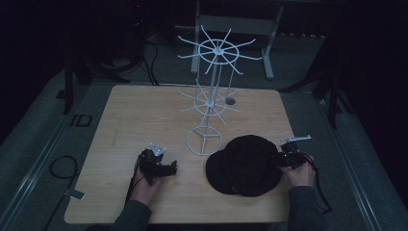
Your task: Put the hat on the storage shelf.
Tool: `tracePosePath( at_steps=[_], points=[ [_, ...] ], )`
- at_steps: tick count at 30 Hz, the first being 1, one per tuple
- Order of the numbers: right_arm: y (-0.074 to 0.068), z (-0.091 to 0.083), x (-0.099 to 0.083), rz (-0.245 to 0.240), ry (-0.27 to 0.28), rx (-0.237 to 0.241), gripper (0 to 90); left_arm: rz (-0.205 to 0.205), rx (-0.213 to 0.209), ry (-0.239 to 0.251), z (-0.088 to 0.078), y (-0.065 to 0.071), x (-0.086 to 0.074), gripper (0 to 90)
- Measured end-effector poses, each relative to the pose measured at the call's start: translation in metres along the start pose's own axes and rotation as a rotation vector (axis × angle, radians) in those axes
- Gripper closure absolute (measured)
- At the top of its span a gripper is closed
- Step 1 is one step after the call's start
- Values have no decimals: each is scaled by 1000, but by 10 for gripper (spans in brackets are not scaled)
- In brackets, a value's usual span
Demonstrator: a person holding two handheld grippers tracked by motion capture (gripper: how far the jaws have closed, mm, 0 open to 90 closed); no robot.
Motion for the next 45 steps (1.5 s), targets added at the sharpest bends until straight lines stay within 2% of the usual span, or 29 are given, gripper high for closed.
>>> tracePosePath(
  at_steps=[4, 5, 6, 8, 9, 12, 14, 16, 18, 19, 22, 24, 26, 28, 30, 31, 40, 42, 45],
  points=[
    [-3, 12, -4, 8, -59, 3, 467, 0, 0, 1, 0, 0, 0, 85],
    [-3, 12, -4, 8, -59, 3, 467, 0, 0, 1, 0, 0, 0, 85],
    [-5, 15, -4, 5, -69, -18, 477, -1, 0, 1, 0, 0, 0, 86],
    [-5, 15, -4, -3, -71, -28, 486, -1, 0, 1, 0, 0, 0, 86],
    [-7, 15, -3, -7, -80, -39, 537, 0, 0, 1, 0, 0, 0, 86],
    [-11, 15, -1, -17, -103, -36, 654, 0, -1, 0, 0, 1, 0, 86],
    [-12, 15, 0, 2, -122, -41, 740, 0, -1, 1, 0, 1, 0, 86],
    [-12, 15, 0, 8, -119, -43, 750, -1, -1, 0, 0, 1, 0, 86],
    [-12, 15, 0, 27, -102, -51, 779, -1, -1, 1, 0, 1, 0, 86],
    [-11, 15, 0, 34, -76, -64, 785, -1, -1, 1, 0, 1, 0, 86],
    [-10, 13, -1, 41, -16, -60, 792, 2, -2, 0, 0, 1, 0, 86],
    [-10, 12, -1, 41, -14, -57, 792, 2, -1, -1, 0, 1, 1, 86],
    [-10, 7, 2, 29, 22, -47, 793, 1, -1, -1, 1, 1, 1, 85],
    [-11, 5, 3, 31, 32, -45, 793, 1, 0, -1, 1, 2, 1, 86],
    [-11, -4, 8, 6, 87, -48, 795, 1, 0, -1, 1, 2, 1, 86],
    [-11, -4, 8, 6, 87, -48, 795, 1, 0, -1, 1, 2, 1, 86],
    [-13, -32, 24, -14, 222, -39, 798, 1, -1, -1, 1, 2, 1, 86],
    [-15, -40, 30, -43, 268, -26, 798, -2, -1, 1, 1, 2, 1, 86],
    [-16, -44, 33, -57, 285, -27, 798, 0, -1, -1, 1, 2, 1, 86]
  ],
)
Point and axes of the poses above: each handheld gripper's, and its own axes: z roughly forward along the jaws, x roughly out of its top, y roughly to its right, the point moved 6 cm from there along z, roughly forward along the jaws, and after that the axes turned 5 degrees about x, right-handed, at the moved point
